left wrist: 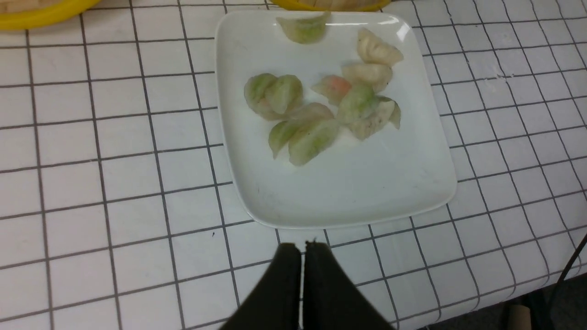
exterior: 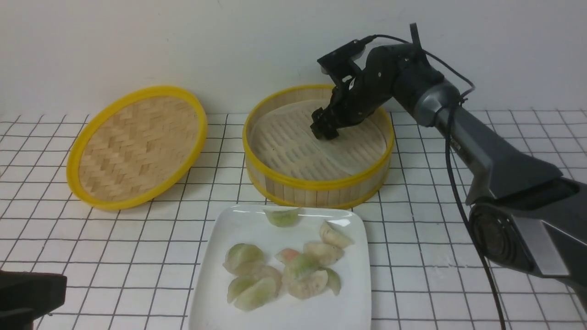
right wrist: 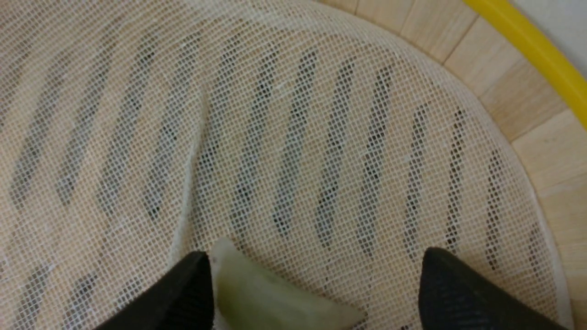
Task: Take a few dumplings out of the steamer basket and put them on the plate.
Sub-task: Use the right arm to grab a dumpling from inside the steamer, then use the right arm to put the dumpling into the plate
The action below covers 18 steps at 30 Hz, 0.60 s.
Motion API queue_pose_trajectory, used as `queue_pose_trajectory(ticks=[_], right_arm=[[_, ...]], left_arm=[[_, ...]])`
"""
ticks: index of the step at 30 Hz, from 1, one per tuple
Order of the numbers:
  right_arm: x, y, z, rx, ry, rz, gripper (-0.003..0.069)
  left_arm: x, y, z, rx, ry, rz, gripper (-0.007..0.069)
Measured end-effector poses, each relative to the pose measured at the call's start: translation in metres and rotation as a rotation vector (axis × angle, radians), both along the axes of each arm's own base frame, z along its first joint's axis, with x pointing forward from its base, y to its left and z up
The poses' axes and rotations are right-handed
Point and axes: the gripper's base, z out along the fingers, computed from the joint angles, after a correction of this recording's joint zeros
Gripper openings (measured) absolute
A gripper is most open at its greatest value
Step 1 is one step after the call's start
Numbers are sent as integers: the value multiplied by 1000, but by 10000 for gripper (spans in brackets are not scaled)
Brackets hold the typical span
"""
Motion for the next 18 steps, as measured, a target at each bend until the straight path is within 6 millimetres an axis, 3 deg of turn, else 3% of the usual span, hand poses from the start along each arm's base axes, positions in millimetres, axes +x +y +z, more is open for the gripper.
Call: queue_pose_trajectory(ticks=[1,3,6,7,10,14,16,17,18], right_arm=[[0,0,-1,1,0,2,498],[0,2,-5,17,15,8,373],[-1,3,-3,16,13,17,259],[-2,3,0,13,18,20,192],[-6,0,9,-17,47,27,146],[-12,-6,48,-27,13,1,146],[-18,-9,86,7,-44,-34,146],[-20,-10,94,15,-57,-37,146],[-26,-13,119,41,-86,-55,146]], left_arm=[[0,0,0,-1,1,3,-6],[0,0,0,-2,3,11,-6],[0,1,0,-1,3,12,-6],[0,1,0,0,2,12,-6],[1,1,0,3,-1,14,-6],[1,1,0,3,-5,15,-6],[1,1,1,0,-12,17,-6],[2,1,1,0,-15,17,-6],[3,1,2,-5,-30,20,-6]])
